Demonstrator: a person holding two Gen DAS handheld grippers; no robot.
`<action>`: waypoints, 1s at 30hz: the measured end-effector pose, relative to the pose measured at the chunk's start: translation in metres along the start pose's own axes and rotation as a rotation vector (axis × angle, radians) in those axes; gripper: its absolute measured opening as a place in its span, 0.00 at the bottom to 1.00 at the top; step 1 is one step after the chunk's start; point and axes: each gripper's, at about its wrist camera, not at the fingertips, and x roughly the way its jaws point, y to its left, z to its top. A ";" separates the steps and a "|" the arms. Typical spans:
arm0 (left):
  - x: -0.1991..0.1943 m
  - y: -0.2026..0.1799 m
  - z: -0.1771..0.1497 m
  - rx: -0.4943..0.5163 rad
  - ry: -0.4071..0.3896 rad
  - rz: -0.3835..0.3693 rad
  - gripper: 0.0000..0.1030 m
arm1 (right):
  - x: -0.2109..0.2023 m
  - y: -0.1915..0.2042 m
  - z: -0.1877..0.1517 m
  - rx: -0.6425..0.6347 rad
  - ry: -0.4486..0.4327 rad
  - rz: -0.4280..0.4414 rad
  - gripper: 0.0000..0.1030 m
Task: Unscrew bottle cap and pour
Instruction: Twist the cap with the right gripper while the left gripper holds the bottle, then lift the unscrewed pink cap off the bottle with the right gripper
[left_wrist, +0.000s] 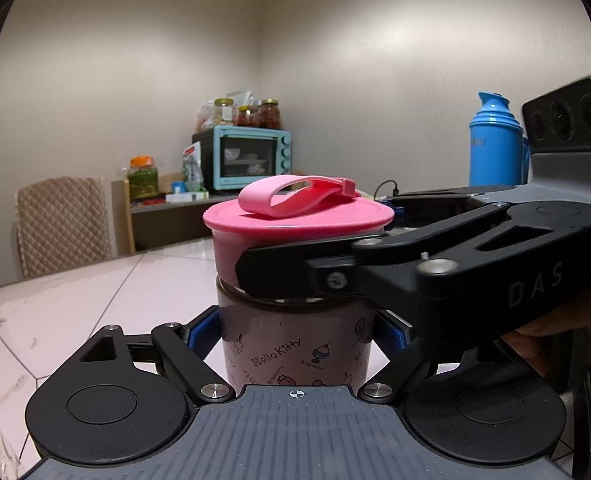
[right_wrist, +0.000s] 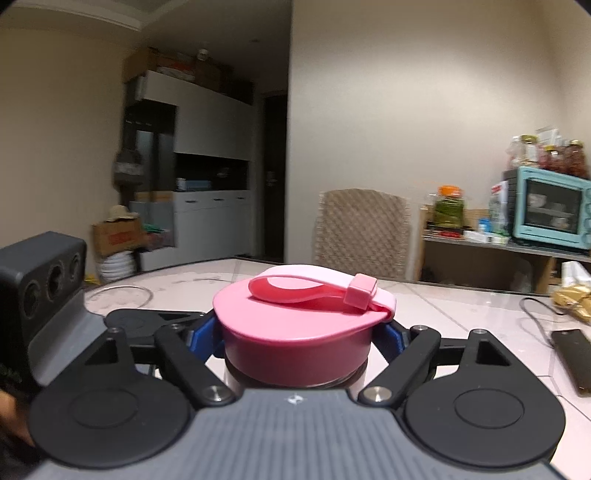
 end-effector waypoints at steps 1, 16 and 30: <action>0.000 0.000 0.000 0.000 0.000 0.000 0.87 | 0.000 -0.006 0.000 0.000 -0.003 0.037 0.82; 0.001 0.003 0.001 -0.003 0.000 -0.002 0.86 | 0.010 -0.067 0.006 -0.005 -0.004 0.397 0.82; 0.001 0.006 0.001 0.007 -0.002 -0.003 0.87 | -0.001 -0.079 0.021 -0.014 -0.052 0.465 0.82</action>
